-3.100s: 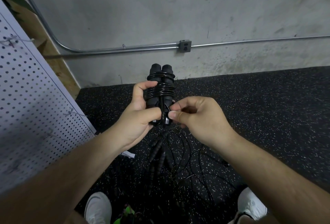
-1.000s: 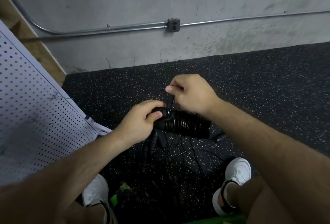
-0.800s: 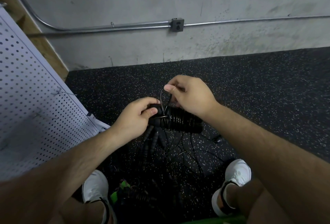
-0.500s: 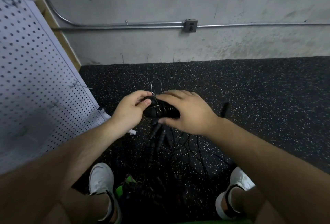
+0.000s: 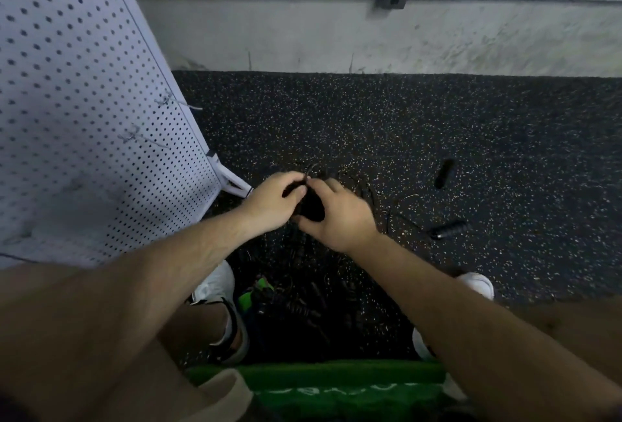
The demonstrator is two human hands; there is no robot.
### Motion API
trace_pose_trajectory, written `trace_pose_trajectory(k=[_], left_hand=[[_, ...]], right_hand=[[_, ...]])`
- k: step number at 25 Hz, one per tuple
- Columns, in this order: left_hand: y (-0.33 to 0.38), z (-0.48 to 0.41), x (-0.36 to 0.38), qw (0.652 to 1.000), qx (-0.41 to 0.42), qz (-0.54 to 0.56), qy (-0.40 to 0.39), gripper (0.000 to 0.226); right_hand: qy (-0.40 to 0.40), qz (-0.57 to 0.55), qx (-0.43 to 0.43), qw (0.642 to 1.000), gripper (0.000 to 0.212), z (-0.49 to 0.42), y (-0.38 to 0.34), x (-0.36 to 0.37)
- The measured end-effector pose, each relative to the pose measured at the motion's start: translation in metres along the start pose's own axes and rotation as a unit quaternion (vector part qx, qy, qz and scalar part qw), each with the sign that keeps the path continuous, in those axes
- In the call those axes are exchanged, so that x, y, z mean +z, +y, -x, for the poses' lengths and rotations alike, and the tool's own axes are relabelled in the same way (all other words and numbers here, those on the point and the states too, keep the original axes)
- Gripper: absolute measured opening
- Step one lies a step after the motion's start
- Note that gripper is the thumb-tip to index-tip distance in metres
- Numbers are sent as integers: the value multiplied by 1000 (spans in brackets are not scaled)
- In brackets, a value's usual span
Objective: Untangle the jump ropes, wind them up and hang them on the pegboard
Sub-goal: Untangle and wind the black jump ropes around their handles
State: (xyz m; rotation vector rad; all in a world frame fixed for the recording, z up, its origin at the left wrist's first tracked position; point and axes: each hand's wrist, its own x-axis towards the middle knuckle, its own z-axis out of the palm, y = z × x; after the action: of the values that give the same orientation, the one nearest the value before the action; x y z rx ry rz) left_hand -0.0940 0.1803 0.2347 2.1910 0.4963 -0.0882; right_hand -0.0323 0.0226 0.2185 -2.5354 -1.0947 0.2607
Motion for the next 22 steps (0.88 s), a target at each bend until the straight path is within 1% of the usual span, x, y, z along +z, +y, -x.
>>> trace_pose_trajectory(k=[3,5,6,7,10,12,13,14,15,17,18,19,20,21,22], left_hand=[[-31,9,37,997,-63,46,25,30],[-53,24,68,991,-115,55,38,29],[-65,32,81,989,-138,47,20,30],[-78,39,91,988,-151,21,-17,30],[-114,47,109,977,-145,-78,-138,29],[-126,48,113,966,-143,-113,-181,19],[-127,48,114,960,-150,-133,-197,13],[-127,48,115,952,-159,-155,-211,7],[-125,46,116,944,-167,-182,-219,7],[-120,41,118,929,-186,-233,-219,16],[-118,38,119,922,-199,-254,-214,20],[-114,34,120,916,-208,-273,-208,22],[-112,31,122,913,-208,-286,-204,21],[-111,28,126,915,-198,-291,-197,20],[-111,25,130,922,-178,-288,-188,20]], right_hand=[[-42,-82,86,992,73,10,-4,53],[-97,-107,115,983,73,22,-2,87],[-126,-110,118,979,74,33,0,105],[-147,-109,120,976,75,45,1,121],[-208,-77,114,968,85,77,4,166],[-244,-54,95,964,93,85,1,179],[-243,-52,84,965,92,86,1,180],[-230,-55,67,969,86,86,3,180],[-211,-59,44,975,76,87,6,177],[-186,-98,8,978,45,86,13,170],[-185,-135,9,973,29,84,15,166],[-184,-170,21,968,19,83,18,163],[-178,-195,44,963,17,82,19,161],[-169,-212,70,960,19,82,21,161],[-158,-218,93,959,21,83,26,162]])
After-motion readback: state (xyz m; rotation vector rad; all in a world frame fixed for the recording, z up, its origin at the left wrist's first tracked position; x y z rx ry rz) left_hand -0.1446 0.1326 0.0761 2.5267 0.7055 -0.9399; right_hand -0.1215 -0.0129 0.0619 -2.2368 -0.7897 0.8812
